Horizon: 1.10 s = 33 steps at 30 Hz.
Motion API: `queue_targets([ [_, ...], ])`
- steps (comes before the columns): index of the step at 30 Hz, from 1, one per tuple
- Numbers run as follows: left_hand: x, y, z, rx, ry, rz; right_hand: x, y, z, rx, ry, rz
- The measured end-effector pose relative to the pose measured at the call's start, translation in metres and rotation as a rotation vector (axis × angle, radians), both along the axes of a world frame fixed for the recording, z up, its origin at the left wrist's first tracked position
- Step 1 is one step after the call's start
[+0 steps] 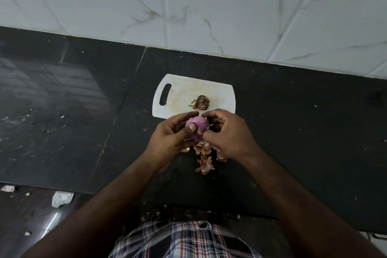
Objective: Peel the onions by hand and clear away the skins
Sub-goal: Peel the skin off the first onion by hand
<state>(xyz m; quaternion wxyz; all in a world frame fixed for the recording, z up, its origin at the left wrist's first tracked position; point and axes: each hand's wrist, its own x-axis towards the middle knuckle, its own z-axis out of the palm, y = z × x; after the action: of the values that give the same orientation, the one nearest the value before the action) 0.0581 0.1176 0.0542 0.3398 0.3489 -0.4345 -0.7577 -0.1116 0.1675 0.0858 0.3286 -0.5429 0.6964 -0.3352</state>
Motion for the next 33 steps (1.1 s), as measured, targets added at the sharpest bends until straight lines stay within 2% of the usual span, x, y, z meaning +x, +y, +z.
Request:
queue_targets([
  [9,-0.002,0.002,0.002,-0.082,-0.015,-0.001,0.008,0.005,-0.001,-0.066,0.098,-0.025],
  [18,-0.004,0.006,0.003,-0.059,-0.033,-0.030,0.002,0.005,-0.003,-0.067,0.162,-0.053],
  [22,-0.003,-0.002,0.006,0.064,-0.031,-0.039,-0.009,0.004,-0.003,0.001,-0.007,-0.010],
  [25,0.000,-0.006,0.005,0.123,-0.038,-0.012,-0.012,0.002,-0.006,-0.012,-0.076,-0.057],
  [29,0.003,-0.004,0.004,0.100,-0.010,-0.032,-0.007,0.002,-0.010,-0.032,-0.139,-0.114],
  [33,0.004,-0.003,0.004,0.046,-0.066,-0.002,-0.002,0.002,-0.008,-0.005,-0.264,-0.122],
])
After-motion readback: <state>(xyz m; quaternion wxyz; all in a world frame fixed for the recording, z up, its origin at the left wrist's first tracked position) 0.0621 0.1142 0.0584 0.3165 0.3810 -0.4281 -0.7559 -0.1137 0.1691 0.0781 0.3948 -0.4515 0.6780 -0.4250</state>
